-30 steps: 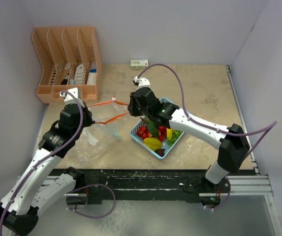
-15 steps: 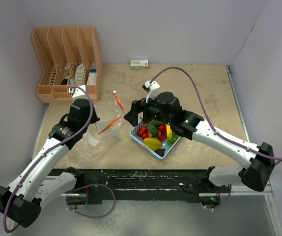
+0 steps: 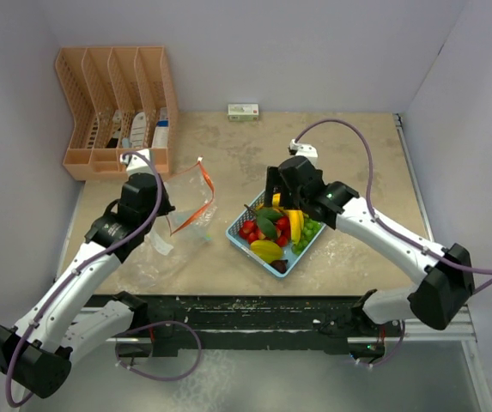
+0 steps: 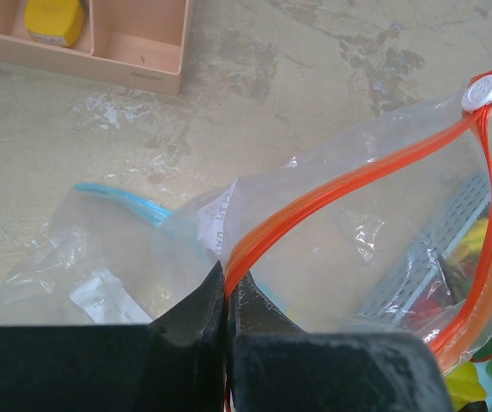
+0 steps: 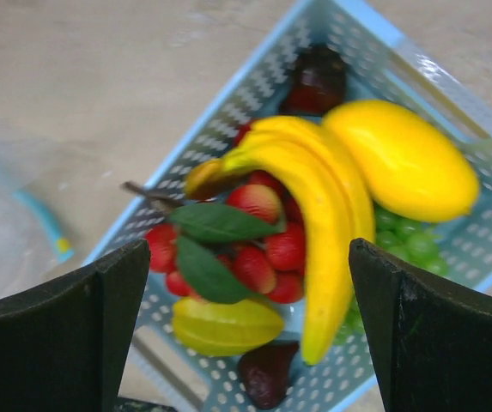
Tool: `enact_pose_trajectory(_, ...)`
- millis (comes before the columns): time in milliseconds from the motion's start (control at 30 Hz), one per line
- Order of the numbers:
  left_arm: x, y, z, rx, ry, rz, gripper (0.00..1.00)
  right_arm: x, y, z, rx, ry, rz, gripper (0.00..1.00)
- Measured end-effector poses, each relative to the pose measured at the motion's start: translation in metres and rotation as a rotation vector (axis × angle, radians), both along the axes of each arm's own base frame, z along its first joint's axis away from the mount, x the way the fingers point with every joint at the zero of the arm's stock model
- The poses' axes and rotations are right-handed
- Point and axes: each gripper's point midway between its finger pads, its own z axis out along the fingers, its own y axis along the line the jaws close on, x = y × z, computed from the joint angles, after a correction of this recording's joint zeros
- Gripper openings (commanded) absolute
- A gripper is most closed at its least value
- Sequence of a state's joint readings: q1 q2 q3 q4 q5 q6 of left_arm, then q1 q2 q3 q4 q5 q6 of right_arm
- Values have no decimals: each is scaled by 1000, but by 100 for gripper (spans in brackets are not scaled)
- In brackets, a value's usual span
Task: Place the food in the zip-top bag and seal the zipper
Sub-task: Pick up the fake fruit from the bin.
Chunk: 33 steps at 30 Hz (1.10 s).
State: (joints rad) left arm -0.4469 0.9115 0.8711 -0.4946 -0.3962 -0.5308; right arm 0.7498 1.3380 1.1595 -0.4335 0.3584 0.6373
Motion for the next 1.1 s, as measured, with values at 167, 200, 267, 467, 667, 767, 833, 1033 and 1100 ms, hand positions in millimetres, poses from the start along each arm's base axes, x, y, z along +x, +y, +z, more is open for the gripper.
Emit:
enact_pose_trajectory(167,0,0,1,-1,-3,0,0,16,-35,-33,-67,96,-137,96)
enact_pose_trajectory(200,0,0,1,-1,-3,0,0,18,-39,-38,-73,109,-153,95)
enact_pose_trajectory(267,0,0,1,-2,-4,-1,0,17,-42,-49,-86,133,-168,93)
enact_pose_trajectory(467,0,0,1,-3,-4,-3,0,7,-47,-93,-146,232,-178,85)
enact_pose_trajectory(667,-1,-1,2,-4,-4,-4,0,-1,-52,-119,-180,290,-198,59)
enact_pose_trajectory(767,-1,-1,2,-6,-5,-6,0,-3,-53,-121,-183,293,-203,32)
enact_pose_trajectory(833,-1,-1,2,-7,-5,-7,0,-4,-55,-122,-188,299,-209,19)
enact_pose_trajectory(1033,-2,-1,2,-8,-8,-7,0,-9,-69,-104,-213,266,-242,2)
enact_pose_trajectory(1100,-2,0,3,-9,-10,-7,0,-10,-76,-87,-212,232,-257,1)
